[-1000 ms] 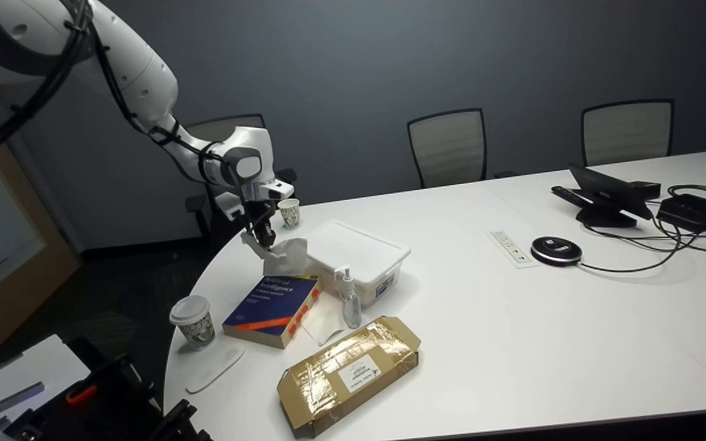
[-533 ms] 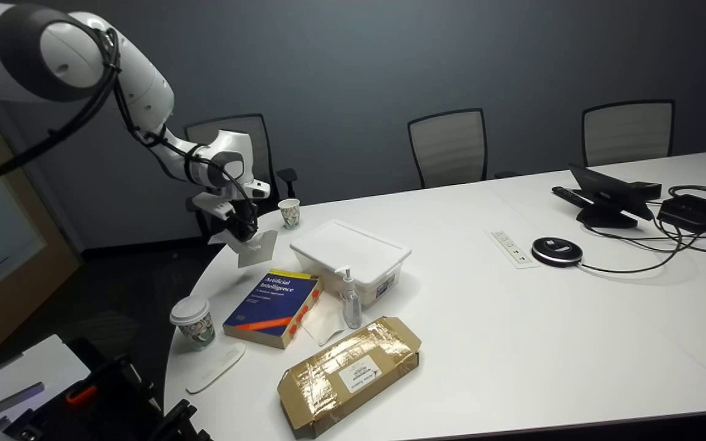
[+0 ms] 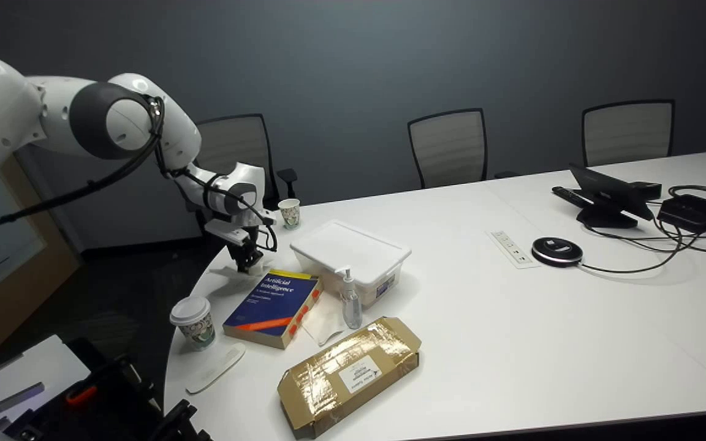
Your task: Move the bottle to the left and use the cloth to wipe the table
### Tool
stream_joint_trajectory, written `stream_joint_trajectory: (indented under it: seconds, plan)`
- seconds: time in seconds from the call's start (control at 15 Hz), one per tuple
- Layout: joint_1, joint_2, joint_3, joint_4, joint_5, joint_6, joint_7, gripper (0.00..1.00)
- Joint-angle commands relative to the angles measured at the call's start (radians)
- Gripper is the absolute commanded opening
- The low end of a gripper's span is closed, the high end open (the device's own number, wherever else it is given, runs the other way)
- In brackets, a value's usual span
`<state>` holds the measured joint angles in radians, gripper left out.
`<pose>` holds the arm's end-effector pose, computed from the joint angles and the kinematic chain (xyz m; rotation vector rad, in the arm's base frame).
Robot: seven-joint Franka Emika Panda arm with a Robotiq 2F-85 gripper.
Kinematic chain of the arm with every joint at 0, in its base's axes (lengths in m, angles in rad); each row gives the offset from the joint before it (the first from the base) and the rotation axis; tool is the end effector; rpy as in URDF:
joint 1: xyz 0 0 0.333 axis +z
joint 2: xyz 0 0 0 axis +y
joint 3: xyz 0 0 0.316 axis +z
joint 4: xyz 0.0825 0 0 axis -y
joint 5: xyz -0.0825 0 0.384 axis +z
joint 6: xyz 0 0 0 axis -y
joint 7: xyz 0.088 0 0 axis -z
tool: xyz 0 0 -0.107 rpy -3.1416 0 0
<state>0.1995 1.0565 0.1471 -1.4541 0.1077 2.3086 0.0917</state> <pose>0.6395 0.2201 0.0387 -2.9568 -0.1668 0.3502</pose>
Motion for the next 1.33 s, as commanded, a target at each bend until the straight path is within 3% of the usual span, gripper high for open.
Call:
stream_joint_trajectory:
  seconds: [0.0, 0.47, 0.87, 1.27]
  plan:
    - [-0.007, 0.062, 0.007, 0.117, -0.004, -0.096, -0.035, 0.48]
    - [0.0, 0.049, -0.009, 0.199, -0.01, -0.211, -0.015, 0.99]
    - [-0.017, -0.022, -0.042, 0.159, 0.006, -0.261, 0.064, 1.0]
    - [-0.069, -0.139, -0.068, 0.015, 0.036, -0.195, 0.118, 1.0]
